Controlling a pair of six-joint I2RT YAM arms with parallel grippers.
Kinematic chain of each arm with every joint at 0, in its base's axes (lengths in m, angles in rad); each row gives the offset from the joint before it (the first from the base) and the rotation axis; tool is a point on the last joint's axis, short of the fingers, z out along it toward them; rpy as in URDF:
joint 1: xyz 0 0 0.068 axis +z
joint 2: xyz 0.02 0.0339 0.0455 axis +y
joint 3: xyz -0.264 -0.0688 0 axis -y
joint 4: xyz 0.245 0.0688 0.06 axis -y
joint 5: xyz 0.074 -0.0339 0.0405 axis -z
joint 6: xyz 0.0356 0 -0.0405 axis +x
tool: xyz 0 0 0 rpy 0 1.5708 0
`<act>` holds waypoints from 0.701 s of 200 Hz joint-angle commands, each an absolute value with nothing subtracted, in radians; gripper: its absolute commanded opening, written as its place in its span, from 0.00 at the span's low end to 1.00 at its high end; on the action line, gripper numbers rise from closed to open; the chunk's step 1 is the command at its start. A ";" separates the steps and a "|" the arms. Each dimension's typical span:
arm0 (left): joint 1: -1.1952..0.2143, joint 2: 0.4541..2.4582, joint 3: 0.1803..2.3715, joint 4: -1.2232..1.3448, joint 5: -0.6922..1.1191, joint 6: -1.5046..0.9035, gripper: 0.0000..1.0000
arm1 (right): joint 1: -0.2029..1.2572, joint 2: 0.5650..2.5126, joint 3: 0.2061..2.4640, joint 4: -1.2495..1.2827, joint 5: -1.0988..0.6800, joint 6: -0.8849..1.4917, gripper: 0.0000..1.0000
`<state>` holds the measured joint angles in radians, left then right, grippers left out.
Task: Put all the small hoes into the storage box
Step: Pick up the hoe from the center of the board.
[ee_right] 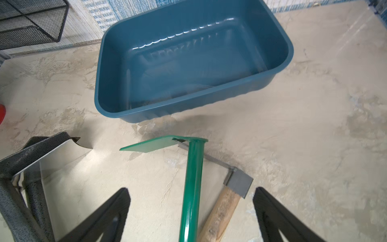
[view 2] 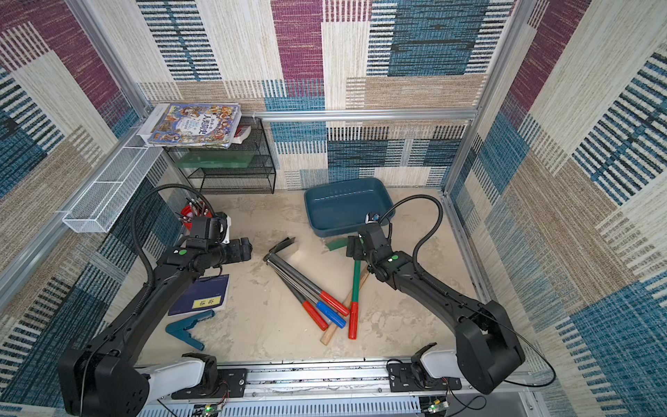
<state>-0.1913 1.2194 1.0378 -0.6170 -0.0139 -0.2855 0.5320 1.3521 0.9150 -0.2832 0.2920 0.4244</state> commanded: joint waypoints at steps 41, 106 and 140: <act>-0.230 1.237 1.060 -0.725 0.074 -0.358 0.89 | 0.556 1.429 0.943 -0.400 0.262 0.529 0.92; -0.260 1.258 1.114 -0.749 0.063 -0.370 0.89 | 0.510 1.505 0.960 -0.356 0.166 0.521 0.73; -0.275 1.289 1.147 -0.757 0.081 -0.383 0.88 | 0.508 1.562 0.986 -0.364 0.162 0.503 0.67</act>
<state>-0.2665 1.2720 1.1233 -0.7319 0.0586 -0.3672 0.5098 1.5299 0.9653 -0.3786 0.1822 0.5209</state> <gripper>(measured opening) 0.883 0.682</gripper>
